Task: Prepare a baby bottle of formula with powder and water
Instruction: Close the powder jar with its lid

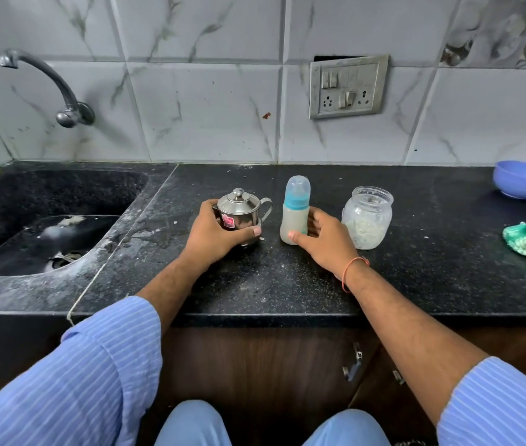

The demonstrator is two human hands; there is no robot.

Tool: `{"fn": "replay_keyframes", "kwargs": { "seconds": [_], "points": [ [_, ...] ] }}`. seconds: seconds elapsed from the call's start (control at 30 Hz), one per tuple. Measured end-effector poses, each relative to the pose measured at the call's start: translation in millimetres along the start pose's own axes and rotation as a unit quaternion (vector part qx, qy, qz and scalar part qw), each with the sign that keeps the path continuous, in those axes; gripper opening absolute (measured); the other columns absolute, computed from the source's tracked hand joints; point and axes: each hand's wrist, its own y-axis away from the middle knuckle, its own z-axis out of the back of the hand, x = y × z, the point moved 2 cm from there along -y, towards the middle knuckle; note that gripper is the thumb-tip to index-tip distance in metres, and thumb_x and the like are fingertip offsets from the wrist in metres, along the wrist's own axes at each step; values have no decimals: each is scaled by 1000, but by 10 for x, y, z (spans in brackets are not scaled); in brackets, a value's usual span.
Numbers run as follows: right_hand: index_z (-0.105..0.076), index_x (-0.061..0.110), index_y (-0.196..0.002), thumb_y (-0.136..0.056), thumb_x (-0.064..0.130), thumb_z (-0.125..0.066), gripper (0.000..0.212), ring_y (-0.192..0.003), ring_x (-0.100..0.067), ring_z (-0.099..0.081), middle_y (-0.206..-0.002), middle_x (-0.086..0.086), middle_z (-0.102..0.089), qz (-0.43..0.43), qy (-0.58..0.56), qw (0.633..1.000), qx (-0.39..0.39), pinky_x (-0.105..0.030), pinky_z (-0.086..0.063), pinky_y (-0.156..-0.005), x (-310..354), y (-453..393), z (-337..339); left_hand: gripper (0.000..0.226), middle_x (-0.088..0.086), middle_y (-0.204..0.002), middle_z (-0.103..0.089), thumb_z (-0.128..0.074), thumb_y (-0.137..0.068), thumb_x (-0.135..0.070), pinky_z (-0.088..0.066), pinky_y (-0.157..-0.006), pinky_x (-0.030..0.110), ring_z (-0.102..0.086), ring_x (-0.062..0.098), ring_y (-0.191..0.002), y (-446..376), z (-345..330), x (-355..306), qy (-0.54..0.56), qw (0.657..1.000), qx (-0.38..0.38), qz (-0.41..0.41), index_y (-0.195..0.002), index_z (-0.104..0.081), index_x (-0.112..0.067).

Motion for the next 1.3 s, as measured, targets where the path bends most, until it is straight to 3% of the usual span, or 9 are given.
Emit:
{"fn": "replay_keyframes", "kwargs": {
  "seconds": [0.3,0.5,0.6,0.73,0.87,0.97,1.07,1.13,1.3],
  "points": [
    [-52,26,-153,-87,35,-86,75,-126,-11,-65,-143,5,-67,-2,9,1000,13,-42,-51,-114,-94,-103,-30,133,-1,-140,-70,-108,-45,-56,-54,-118,41,-70,14,-129,-31,77,54,58,997,50,-2,-152,-39,-18],
    [-25,19,-168,-74,44,-93,119,-149,-13,-47,-165,4,-46,-18,-5,1000,-14,-41,-41,-124,-48,17,-13,112,-4,-138,-68,-107,-65,-36,-52,-108,23,-68,6,-123,-11,70,59,41,999,30,-19,-154,-42,-16],
    [-24,15,-168,-82,33,-90,110,-150,-17,-47,-168,1,-42,-30,-26,997,-60,-38,-46,-119,-26,155,61,101,-15,-127,-68,-106,-68,-34,-50,-95,12,-65,-8,-114,12,68,62,27,999,20,-28,-148,-46,-20],
    [-47,17,-158,-87,29,-87,83,-110,-6,-71,-143,10,-67,-3,-46,992,-118,-15,-54,-93,123,561,230,104,-7,-132,-70,-106,-62,-45,-54,-108,30,-68,5,-119,9,73,75,25,999,6,-32,-146,-50,-22],
    [-68,24,-122,-85,27,-88,42,-80,-8,-69,-96,11,-76,65,-40,969,-235,-23,-60,-75,152,894,575,107,-3,-137,-70,-104,-57,-52,-55,-113,39,-69,16,-127,-24,74,93,23,999,5,-32,-145,-50,-25],
    [-60,25,-130,-78,32,-93,61,-96,-14,-64,-118,3,-64,59,8,951,-303,-34,-61,-79,-47,765,942,105,-3,-136,-70,-105,-60,-49,-55,-114,41,-68,18,-127,-37,68,113,17,999,0,-35,-147,-50,-24],
    [-36,25,-157,-71,39,-97,107,-124,-17,-57,-152,2,-44,-37,15,974,-224,-36,-55,-100,-337,503,1129,101,-4,-134,-70,-106,-62,-45,-55,-116,44,-69,18,-126,-43,63,130,15,999,-6,-33,-145,-50,-26],
    [-21,27,-166,-69,39,-99,125,-126,-17,-60,-159,3,-43,-76,-3,986,-146,-35,-54,-102,-492,380,1133,101,-4,-134,-70,-106,-64,-42,-54,-116,44,-69,18,-126,-42,62,120,12,999,-8,-34,-146,-50,-24],
    [-44,29,-155,-67,40,-100,105,-113,-4,-68,-139,10,-65,-77,-38,994,-69,-33,-57,-100,-548,259,1079,102,-3,-135,-70,-106,-66,-41,-55,-116,46,-69,18,-125,-65,58,148,10,999,-8,-34,-149,-50,-22]
  ]
}}
